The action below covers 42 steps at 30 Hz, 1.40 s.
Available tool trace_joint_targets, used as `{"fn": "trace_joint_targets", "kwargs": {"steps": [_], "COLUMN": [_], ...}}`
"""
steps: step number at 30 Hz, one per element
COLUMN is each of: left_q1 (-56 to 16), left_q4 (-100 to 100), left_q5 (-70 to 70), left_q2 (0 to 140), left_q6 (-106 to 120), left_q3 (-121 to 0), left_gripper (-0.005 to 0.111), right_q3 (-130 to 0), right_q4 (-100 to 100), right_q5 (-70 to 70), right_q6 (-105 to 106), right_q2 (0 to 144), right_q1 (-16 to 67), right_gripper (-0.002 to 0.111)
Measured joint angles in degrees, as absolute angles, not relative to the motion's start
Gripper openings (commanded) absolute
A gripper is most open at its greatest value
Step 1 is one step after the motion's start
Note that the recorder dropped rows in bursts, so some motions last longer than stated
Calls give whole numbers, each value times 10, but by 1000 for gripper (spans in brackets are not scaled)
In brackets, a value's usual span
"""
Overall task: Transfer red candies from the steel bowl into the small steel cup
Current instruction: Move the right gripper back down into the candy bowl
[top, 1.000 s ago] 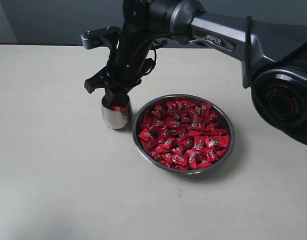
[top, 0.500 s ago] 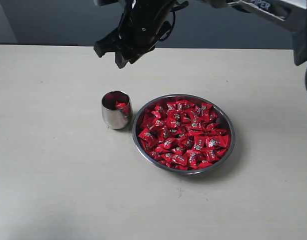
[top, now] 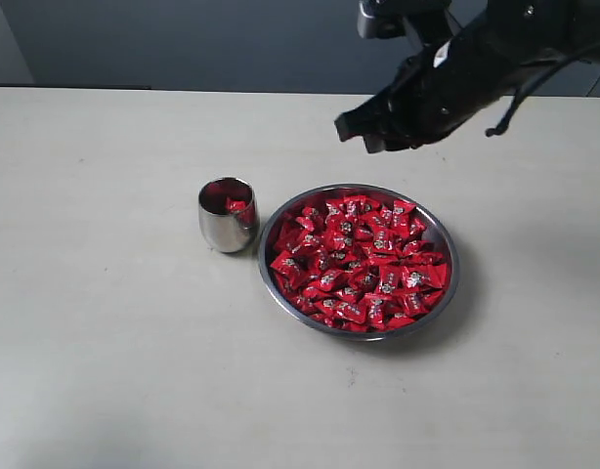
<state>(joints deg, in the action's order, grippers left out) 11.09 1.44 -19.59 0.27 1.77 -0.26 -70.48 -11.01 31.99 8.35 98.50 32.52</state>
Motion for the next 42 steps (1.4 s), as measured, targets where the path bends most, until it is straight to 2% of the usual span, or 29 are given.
{"fn": "trace_joint_targets", "kwargs": {"steps": [23,32,42], "left_q1": [111,111,111], "left_q4": [14,14,14], "left_q5": [-196,-196,-196], "left_q2": [3,3,3], "left_q6": [18,18,18], "left_q3": [-3,-3,-3], "left_gripper": [0,0,0], "right_q3": [-673,-750,-782], "right_q4": [-112,-116,-100], "right_q5": [316,423,482], "right_q6": [89,-19,-75], "right_q2": [1008,1103,1116], "right_q1": [309,309,309], "right_gripper": [29,29,29]}}
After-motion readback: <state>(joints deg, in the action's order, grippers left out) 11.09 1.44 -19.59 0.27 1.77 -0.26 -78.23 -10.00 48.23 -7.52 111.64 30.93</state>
